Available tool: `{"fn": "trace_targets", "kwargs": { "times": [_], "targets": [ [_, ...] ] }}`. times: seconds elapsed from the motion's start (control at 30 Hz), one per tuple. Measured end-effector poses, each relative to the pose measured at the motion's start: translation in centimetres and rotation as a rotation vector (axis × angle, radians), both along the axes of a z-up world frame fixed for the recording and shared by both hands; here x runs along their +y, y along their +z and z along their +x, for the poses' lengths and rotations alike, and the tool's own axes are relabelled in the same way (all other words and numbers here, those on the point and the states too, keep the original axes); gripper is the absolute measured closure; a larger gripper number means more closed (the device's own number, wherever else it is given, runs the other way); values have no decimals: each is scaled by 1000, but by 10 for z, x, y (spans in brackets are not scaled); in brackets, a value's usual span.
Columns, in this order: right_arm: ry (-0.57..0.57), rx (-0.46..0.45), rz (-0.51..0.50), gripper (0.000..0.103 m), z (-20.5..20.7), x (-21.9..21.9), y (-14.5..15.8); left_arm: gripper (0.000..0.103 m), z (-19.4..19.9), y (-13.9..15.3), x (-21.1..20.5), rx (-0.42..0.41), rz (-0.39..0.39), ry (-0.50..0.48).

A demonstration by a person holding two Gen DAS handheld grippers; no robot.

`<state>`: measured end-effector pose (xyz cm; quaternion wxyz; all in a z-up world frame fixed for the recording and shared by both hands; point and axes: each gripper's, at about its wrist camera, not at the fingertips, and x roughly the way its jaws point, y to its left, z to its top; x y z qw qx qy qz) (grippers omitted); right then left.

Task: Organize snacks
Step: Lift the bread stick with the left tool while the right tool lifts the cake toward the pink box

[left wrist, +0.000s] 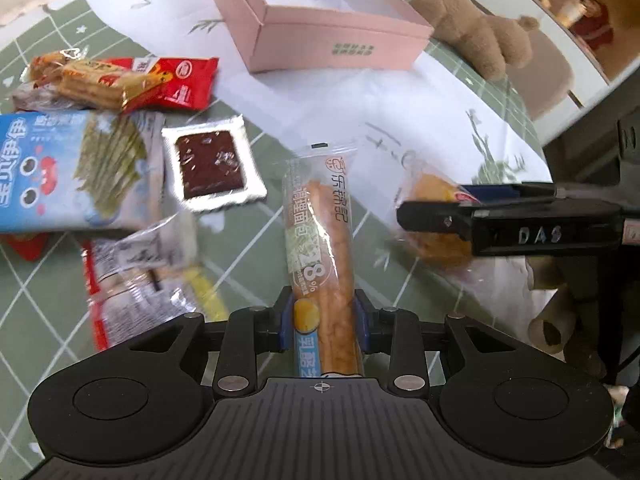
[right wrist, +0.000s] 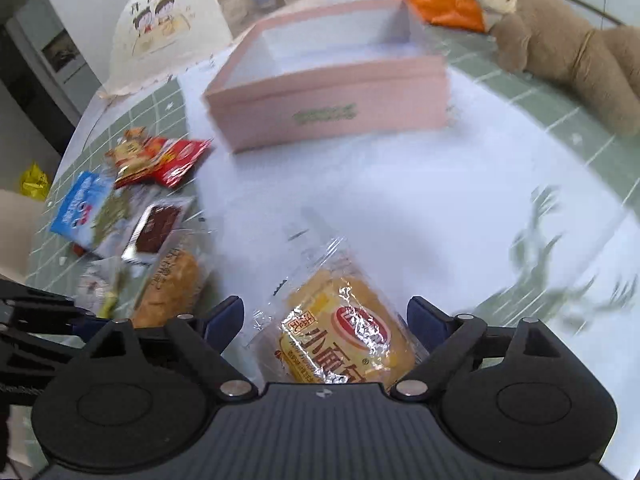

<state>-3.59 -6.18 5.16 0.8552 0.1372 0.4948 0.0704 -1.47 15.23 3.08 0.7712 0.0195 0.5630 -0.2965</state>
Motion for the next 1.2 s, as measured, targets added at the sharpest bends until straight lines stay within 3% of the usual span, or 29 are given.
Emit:
{"fn": "trace_targets", "kwargs": {
  "times": [0.1, 0.23, 0.43, 0.6, 0.7, 0.73, 0.77, 0.97, 1.1, 1.2],
  "targets": [
    [-34, -36, -5, 14, -12, 16, 15, 68, -2, -2, 8, -6, -31, -43],
    [-67, -132, -141, 14, -34, 22, 40, 68, -4, -3, 10, -22, -59, -75],
    [-11, -69, -213, 14, -58, 30, 41, 68, -7, -1, -2, -5, -34, -99],
    [108, -95, -325, 14, -49, 40, 25, 68, -9, 0, -16, -3, 11, -68],
    [115, -98, -262, 28, -37, 31, 13, 68, -11, 1, -23, -13, 56, -85],
    [103, -98, -230, 46, -36, 29, 11, 68, -12, 1, -24, -11, 68, -90],
    [84, -101, -201, 52, -35, 26, 11, 68, -12, 1, -25, -8, 74, -91],
    [-102, -119, -63, 54, -51, 5, 16, 69, -15, 0, -19, -20, 32, -164],
    [-278, -76, 33, 54, -63, -8, 24, 70, -3, 1, -9, 48, -81, -236],
    [-382, -93, 12, 54, -73, -3, 40, 70, 16, -2, 1, 144, -197, -305]
  ]
}}
